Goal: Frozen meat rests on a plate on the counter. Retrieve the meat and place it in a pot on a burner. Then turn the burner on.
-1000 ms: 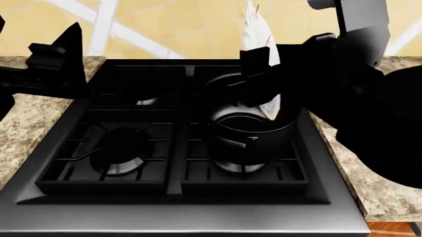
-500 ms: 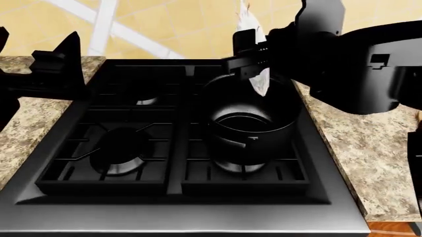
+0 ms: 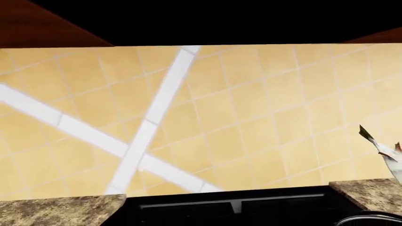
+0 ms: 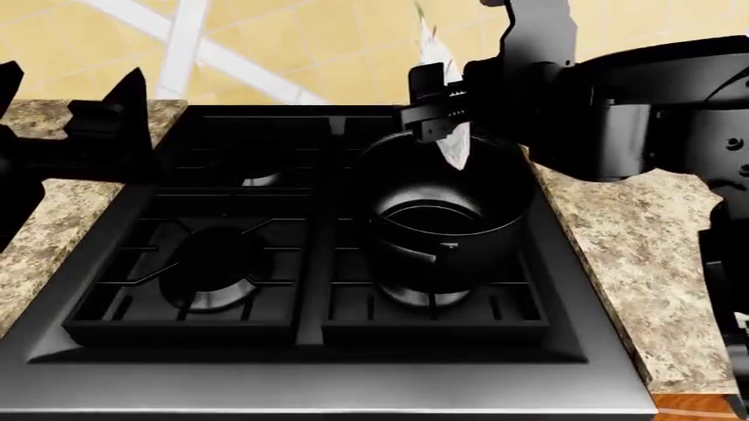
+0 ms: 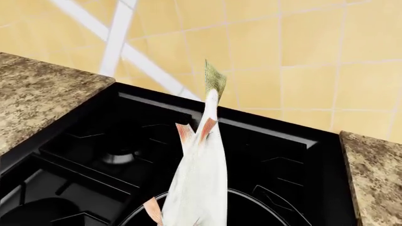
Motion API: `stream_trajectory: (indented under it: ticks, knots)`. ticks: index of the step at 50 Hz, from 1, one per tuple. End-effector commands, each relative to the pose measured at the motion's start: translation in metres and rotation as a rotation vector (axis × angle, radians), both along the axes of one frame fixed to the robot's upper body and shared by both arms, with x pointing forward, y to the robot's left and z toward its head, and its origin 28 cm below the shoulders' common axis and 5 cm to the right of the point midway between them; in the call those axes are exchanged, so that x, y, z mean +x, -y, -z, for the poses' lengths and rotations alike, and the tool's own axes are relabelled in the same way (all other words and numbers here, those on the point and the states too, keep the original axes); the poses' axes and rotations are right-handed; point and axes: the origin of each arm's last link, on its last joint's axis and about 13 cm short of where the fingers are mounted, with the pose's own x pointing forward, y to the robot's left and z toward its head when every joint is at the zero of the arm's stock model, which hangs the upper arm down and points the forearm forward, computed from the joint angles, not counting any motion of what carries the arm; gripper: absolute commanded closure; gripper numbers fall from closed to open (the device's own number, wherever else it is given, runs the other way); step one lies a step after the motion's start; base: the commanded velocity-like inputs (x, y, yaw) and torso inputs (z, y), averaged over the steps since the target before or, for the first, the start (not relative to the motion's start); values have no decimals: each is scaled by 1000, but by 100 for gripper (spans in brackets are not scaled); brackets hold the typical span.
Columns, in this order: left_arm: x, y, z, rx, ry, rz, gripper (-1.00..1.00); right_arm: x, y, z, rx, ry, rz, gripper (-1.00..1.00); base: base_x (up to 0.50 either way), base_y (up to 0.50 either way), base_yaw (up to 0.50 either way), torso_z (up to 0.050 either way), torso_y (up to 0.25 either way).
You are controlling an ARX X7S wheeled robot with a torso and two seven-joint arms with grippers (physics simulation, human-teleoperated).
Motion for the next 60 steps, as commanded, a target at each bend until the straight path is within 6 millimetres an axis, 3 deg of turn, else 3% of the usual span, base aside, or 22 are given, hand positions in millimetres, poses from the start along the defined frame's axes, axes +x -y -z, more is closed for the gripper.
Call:
stream_trajectory:
  ticks: [1,45,60]
  knots:
    - [-1,-1,2,-2,-6,-7,-100,10,0,6,-19,-22,4,100,0,0,0,15,0]
    - [7,-3,9,-5,-28,-15,-100,24,4,49,-72,-146,24,100,0,0,0,0,0]
    - [5,-2,10,-5,-31,-17,-100,27,4,51,-79,-146,22,100,0,0,0,0,1]
